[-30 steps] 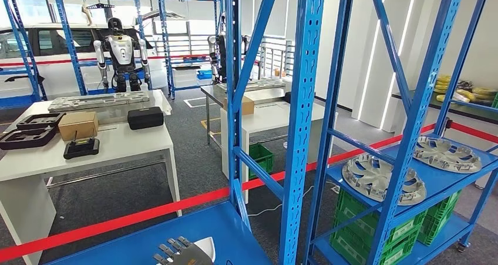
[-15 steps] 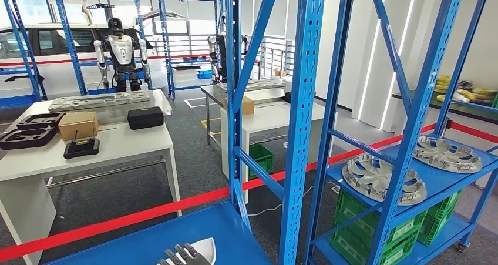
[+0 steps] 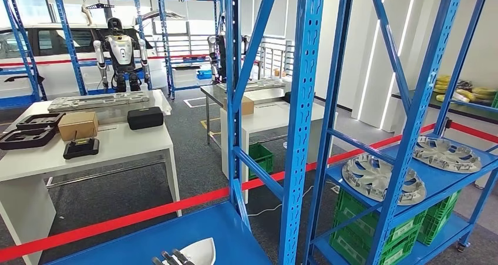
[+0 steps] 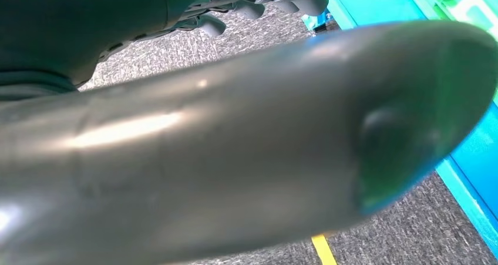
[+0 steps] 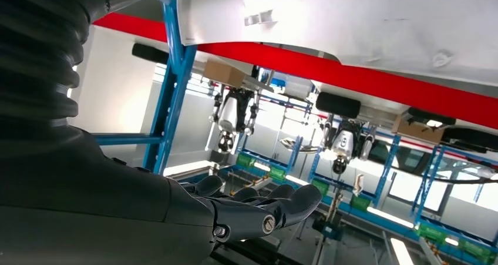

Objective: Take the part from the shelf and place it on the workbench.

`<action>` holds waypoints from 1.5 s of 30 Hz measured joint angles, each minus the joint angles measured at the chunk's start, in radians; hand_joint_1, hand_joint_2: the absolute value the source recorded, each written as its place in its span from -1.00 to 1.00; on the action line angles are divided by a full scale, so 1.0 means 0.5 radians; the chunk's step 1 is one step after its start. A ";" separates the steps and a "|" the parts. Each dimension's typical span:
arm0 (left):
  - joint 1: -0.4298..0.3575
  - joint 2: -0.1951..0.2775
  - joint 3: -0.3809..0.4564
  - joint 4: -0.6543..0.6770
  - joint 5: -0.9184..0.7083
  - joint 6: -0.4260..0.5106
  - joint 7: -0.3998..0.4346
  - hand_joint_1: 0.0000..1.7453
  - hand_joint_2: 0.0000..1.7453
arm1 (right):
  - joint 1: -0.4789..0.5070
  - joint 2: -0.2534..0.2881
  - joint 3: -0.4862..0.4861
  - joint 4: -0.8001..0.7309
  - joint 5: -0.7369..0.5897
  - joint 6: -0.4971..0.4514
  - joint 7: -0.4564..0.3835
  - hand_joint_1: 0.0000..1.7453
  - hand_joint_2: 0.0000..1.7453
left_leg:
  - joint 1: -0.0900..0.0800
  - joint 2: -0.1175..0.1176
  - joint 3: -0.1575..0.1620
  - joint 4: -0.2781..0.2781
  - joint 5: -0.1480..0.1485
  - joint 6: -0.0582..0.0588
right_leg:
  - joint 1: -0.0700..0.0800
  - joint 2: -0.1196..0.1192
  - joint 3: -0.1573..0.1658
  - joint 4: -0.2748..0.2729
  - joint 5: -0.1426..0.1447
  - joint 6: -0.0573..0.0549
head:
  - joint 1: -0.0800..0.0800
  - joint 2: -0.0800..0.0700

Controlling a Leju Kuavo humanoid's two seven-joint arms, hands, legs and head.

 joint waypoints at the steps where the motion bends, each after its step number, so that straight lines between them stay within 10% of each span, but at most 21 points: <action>1: 0.000 -0.001 0.000 0.000 0.000 0.002 0.004 -1.00 -1.00 | 0.001 0.000 0.011 0.000 0.011 -0.008 0.004 -1.00 1.00 | 0.000 0.000 0.000 0.000 0.000 0.000 | 0.000 0.000 0.000 0.000 0.000 0.000 | 0.000 0.000; 45: 0.019 -0.023 -0.028 0.005 -0.028 -0.008 0.051 -1.00 -1.00 | 0.121 -0.050 0.110 0.020 -0.130 0.304 -0.050 -1.00 1.00 | 0.000 0.000 0.000 0.000 -0.001 0.001 | 0.000 0.000 0.000 0.000 0.000 0.000 | -0.001 0.000</action>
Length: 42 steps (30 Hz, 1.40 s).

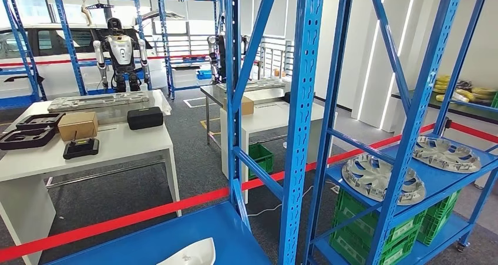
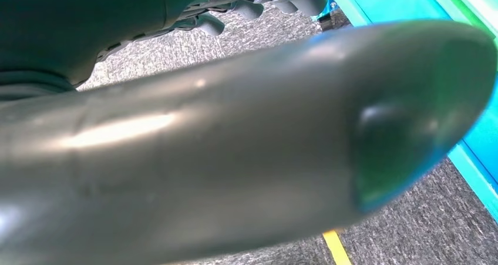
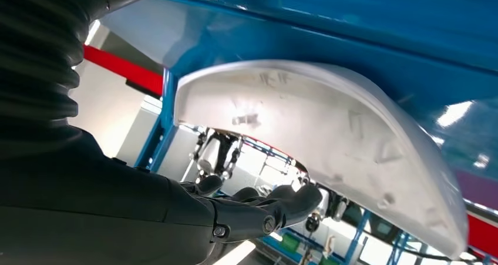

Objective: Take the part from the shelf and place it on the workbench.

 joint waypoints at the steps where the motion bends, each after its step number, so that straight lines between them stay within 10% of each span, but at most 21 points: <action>1: 0.000 0.000 0.000 0.000 -0.002 0.000 0.000 -1.00 -1.00 | 0.003 -0.005 -0.006 0.000 -0.007 0.002 0.001 -1.00 1.00 | 0.000 0.000 0.000 0.000 0.000 0.000 | 0.000 0.000 0.000 0.000 0.000 0.000 | 0.000 0.000; 8: 0.000 0.000 -0.001 0.000 -0.009 0.006 -0.005 -1.00 -1.00 | 0.020 -0.032 -0.034 0.001 -0.022 0.006 0.006 -1.00 1.00 | 0.000 0.000 -0.001 0.000 0.000 0.000 | 0.000 0.000 0.000 0.000 0.000 0.000 | 0.001 0.000; 13: 0.000 0.000 -0.012 0.000 -0.024 0.025 -0.023 -1.00 -1.00 | 0.042 -0.080 -0.071 0.006 -0.062 0.061 0.026 0.86 1.00 | 0.000 0.000 -0.005 0.000 -0.001 0.001 | 0.000 0.000 0.000 0.000 0.000 0.000 | 0.001 0.000; 42: -0.002 -0.017 -0.023 0.002 -0.030 0.041 -0.046 -1.00 -1.00 | 0.062 -0.124 -0.144 0.011 -0.106 0.099 -0.005 0.83 1.00 | -0.001 0.000 -0.011 0.000 -0.002 0.003 | 0.000 0.000 0.002 0.000 -0.001 0.001 | 0.000 0.000</action>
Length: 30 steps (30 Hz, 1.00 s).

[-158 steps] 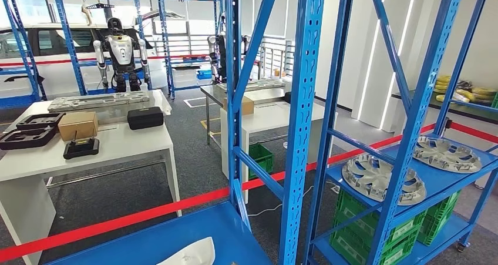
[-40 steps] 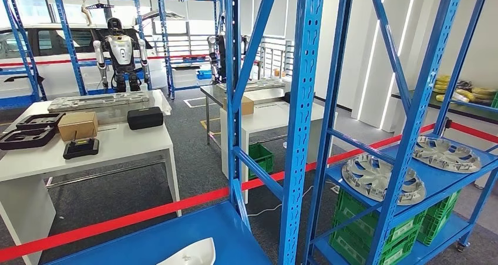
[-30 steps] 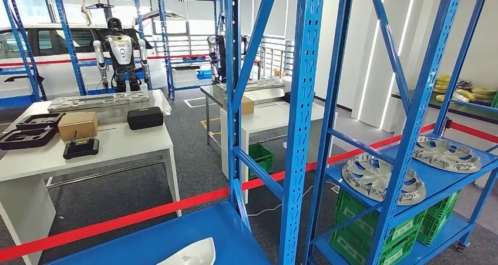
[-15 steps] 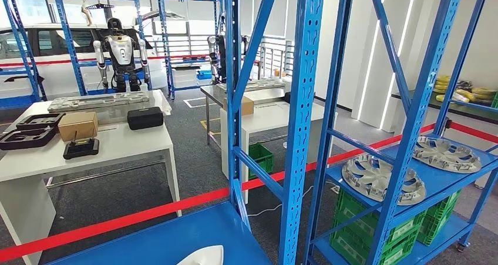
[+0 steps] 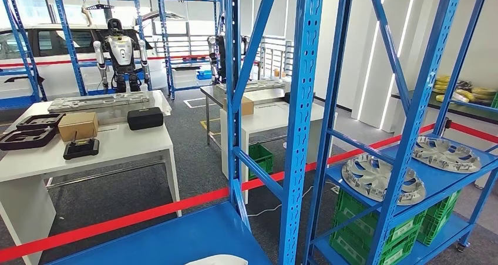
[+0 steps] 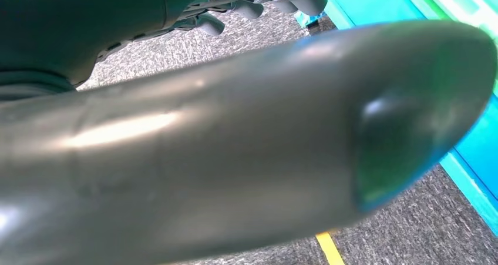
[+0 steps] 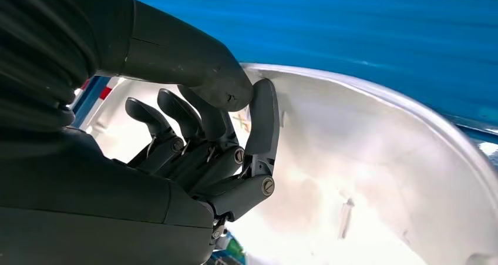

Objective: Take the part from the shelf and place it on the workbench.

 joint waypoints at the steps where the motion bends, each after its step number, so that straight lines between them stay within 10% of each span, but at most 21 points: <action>1: 0.000 0.000 0.000 0.000 0.000 0.000 -0.002 -1.00 -1.00 | 0.000 0.000 -0.001 0.000 0.000 0.000 0.000 0.83 1.00 | 0.000 0.000 0.000 0.000 0.000 0.000 | 0.000 0.000 0.000 0.000 0.000 0.000 | 0.000 0.000; 6: 0.000 0.000 0.000 0.000 0.004 0.001 -0.005 -1.00 -1.00 | 0.001 -0.004 -0.005 0.000 0.000 -0.020 0.010 0.71 1.00 | 0.000 0.000 0.000 0.000 0.000 0.000 | 0.000 0.000 0.000 0.000 0.000 0.000 | 0.000 0.000; 11: 0.001 0.001 0.000 0.000 0.017 0.013 -0.010 -1.00 -1.00 | -0.002 -0.017 -0.007 0.000 0.000 -0.035 0.051 -0.96 1.00 | 0.000 0.000 0.000 0.000 0.000 0.000 | 0.000 0.000 0.000 0.000 0.000 0.000 | 0.000 0.000; 30: 0.007 0.040 0.001 -0.001 0.065 0.053 -0.012 -1.00 -1.00 | -0.129 -0.066 -0.136 0.000 -0.049 0.243 0.356 -1.00 1.00 | -0.002 0.000 0.008 0.000 0.000 0.001 | 0.000 0.000 0.010 0.000 0.000 0.002 | 0.000 0.000</action>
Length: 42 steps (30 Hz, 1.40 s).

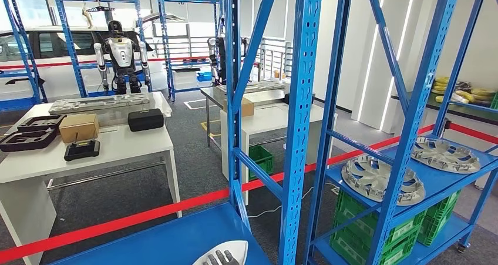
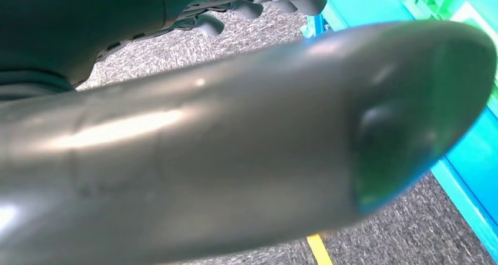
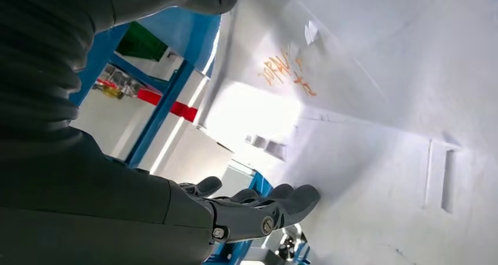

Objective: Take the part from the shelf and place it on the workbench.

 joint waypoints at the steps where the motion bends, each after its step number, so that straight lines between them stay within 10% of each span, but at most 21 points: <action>1: 0.000 0.001 0.000 0.000 0.003 0.002 -0.004 -1.00 -1.00 | -0.002 -0.001 -0.010 0.000 -0.010 0.014 0.004 -1.00 1.00 | 0.000 0.000 0.000 0.000 0.000 0.000 | 0.000 0.000 0.000 0.000 0.000 0.000 | 0.000 0.000; 20: 0.003 -0.002 0.007 0.000 0.021 0.035 -0.004 -1.00 -1.00 | -0.212 -0.010 -0.048 0.001 0.253 0.031 0.661 -1.00 1.00 | -0.001 0.000 -0.003 0.000 0.002 0.000 | -0.006 0.000 -0.005 0.000 0.002 0.002 | 0.000 0.000; 36: -0.016 -0.005 0.007 -0.001 0.005 0.019 -0.012 -1.00 -1.00 | -0.510 0.026 -0.052 -0.021 0.241 -0.286 0.385 -1.00 1.00 | -0.001 0.000 0.000 0.000 0.003 0.001 | -0.006 0.000 -0.007 0.001 0.003 0.001 | 0.000 0.000; 42: -0.029 -0.009 0.007 -0.001 -0.011 -0.015 -0.027 -1.00 -1.00 | -0.468 0.074 -0.160 -0.060 0.002 -0.601 -0.054 -1.00 1.00 | -0.001 -0.001 0.007 0.000 0.004 0.000 | -0.005 -0.001 -0.008 0.001 0.003 0.001 | 0.000 0.000</action>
